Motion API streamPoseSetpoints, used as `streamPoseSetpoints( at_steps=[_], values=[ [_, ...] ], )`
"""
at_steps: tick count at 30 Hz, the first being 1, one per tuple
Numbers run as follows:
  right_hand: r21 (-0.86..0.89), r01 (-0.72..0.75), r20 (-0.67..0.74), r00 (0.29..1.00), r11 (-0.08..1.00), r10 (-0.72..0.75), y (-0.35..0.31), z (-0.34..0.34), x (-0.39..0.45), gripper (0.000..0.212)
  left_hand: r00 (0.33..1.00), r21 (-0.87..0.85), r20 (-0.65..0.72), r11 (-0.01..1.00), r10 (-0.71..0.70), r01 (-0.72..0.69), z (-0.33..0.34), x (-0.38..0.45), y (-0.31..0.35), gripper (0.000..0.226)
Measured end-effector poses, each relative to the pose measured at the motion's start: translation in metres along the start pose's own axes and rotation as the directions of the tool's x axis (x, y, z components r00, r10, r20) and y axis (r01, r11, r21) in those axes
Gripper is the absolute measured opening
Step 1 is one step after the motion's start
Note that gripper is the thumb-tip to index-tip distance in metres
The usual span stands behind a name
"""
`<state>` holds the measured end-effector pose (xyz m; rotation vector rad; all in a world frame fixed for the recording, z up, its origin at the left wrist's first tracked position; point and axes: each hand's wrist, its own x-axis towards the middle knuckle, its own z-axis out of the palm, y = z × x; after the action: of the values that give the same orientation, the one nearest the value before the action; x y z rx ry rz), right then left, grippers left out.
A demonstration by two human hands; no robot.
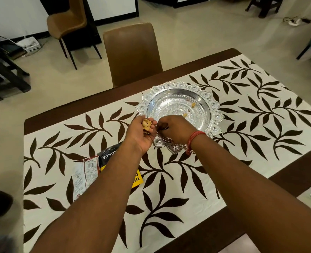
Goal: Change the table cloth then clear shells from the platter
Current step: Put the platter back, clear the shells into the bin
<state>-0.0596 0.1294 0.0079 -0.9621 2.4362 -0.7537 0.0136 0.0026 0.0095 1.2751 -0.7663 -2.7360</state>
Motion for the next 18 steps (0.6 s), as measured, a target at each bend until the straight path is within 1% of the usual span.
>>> streamPoseSetpoints(
  at_steps=[3,5,7,9,10,12,13,15,16,17,18],
  values=[
    [0.128,-0.059,-0.011,0.998,0.99,0.061,0.003,-0.004,0.002,0.013,1.0,-0.002,-0.001,1.0,-0.004,0.004,0.0,-0.001,0.0,0.039],
    [0.203,-0.081,-0.06,0.994,0.976,0.095,0.002,-0.011,0.004,0.009,1.0,-0.007,-0.008,1.0,-0.003,0.003,0.0,-0.002,0.0,0.039],
    [0.295,-0.057,-0.119,0.988,0.954,0.096,-0.006,-0.02,0.005,0.007,1.0,-0.021,-0.013,1.0,0.008,-0.008,0.001,-0.003,-0.001,0.039],
    [0.319,0.005,-0.159,0.986,0.948,0.048,-0.021,-0.031,0.007,0.007,1.0,-0.074,-0.001,0.997,0.01,-0.01,0.003,-0.004,-0.002,0.036],
    [0.284,0.052,-0.167,0.986,0.957,-0.004,-0.03,-0.035,0.007,0.009,1.0,-0.107,0.016,0.994,0.009,-0.007,0.004,-0.005,-0.002,0.033],
    [0.106,0.152,-0.125,0.982,0.983,-0.139,-0.051,-0.042,0.006,0.012,0.998,-0.121,0.054,0.993,0.022,-0.016,0.006,-0.008,-0.002,0.027],
    [-0.007,0.195,-0.07,0.978,0.981,-0.195,-0.061,-0.044,0.006,0.014,0.997,-0.097,0.067,0.995,0.038,-0.031,0.006,-0.01,-0.002,0.026],
    [-0.182,0.252,0.055,0.968,0.951,-0.246,-0.072,-0.044,0.006,0.021,0.995,-0.054,0.078,0.997,0.064,-0.06,0.007,-0.011,-0.003,0.024],
    [-0.222,0.261,0.083,0.965,0.939,-0.248,-0.073,-0.043,0.007,0.025,0.995,-0.048,0.071,0.997,0.065,-0.062,0.007,-0.011,-0.003,0.022],
    [-0.227,0.253,0.073,0.967,0.94,-0.243,-0.072,-0.043,0.007,0.027,0.997,-0.056,0.063,0.997,0.053,-0.05,0.008,-0.011,-0.003,0.022],
    [-0.195,0.222,0.027,0.975,0.955,-0.222,-0.069,-0.044,0.007,0.028,0.998,-0.079,0.059,0.996,0.034,-0.029,0.008,-0.011,-0.002,0.023]
  ],
)
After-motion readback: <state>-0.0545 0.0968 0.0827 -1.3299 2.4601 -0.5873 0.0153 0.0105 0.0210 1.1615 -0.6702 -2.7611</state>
